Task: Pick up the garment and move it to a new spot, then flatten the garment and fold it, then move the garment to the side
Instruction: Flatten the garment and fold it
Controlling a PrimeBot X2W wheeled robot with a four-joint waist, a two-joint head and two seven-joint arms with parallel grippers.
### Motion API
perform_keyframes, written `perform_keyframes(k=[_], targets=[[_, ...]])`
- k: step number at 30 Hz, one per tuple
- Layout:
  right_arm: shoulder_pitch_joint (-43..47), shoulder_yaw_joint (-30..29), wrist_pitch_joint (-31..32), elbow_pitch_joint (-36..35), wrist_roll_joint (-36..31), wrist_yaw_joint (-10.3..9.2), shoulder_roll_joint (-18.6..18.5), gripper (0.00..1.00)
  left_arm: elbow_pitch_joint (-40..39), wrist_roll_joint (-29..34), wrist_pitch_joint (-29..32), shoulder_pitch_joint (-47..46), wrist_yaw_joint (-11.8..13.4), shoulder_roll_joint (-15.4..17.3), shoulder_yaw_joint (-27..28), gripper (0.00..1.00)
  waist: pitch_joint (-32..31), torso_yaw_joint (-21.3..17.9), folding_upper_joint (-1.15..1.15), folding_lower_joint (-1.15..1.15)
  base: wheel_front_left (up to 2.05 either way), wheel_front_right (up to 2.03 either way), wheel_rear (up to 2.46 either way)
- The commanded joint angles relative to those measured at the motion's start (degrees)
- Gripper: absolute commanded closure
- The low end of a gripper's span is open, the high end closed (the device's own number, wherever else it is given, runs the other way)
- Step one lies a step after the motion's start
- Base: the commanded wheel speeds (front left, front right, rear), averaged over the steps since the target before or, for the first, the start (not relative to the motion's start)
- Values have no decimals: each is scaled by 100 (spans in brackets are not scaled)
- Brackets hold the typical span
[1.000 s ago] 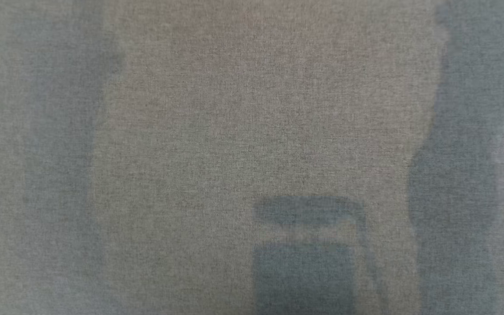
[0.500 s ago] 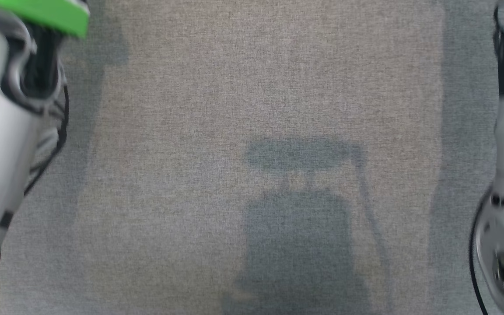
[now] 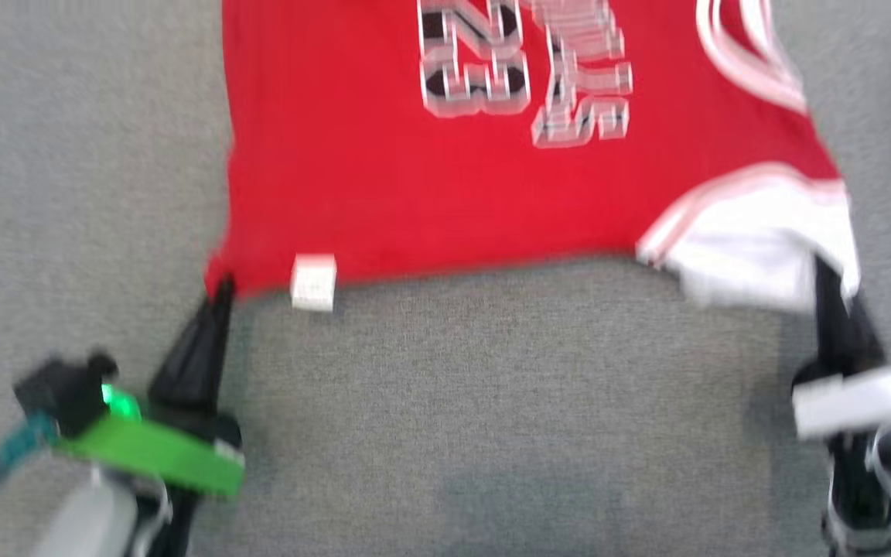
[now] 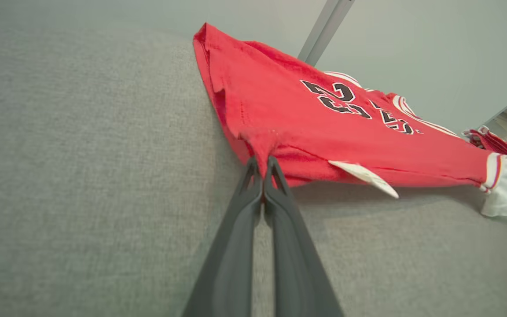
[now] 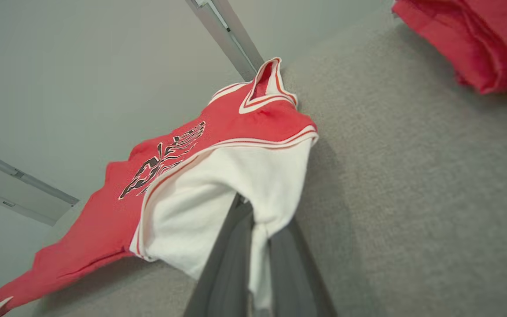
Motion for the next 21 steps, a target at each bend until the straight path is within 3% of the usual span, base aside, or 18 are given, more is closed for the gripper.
perform_keyframes(k=[1,6,10,14,21], targets=[[458,51,-57,-93,54,-5,37,100,-141,116,-16,524,10,-118,219,100,-1110,-65,0,0,0,0,0],[1653,57,-281,-114,142,-6,219,100,-757,184,-16,2251,24,-833,682,100,-1422,-104,0,0,0,0,0],[2211,54,-378,-231,222,-5,284,100,-1021,331,-17,2986,12,-1073,546,100,-1459,-17,0,0,0,0,0],[2166,-81,-172,-505,306,-5,173,100,-1382,66,105,3062,3,-1109,367,100,-1445,77,0,0,0,0,0],[1025,-137,866,-476,43,-5,-157,100,-1860,-621,766,2390,95,-896,637,100,-1137,116,0,0,0,0,0]])
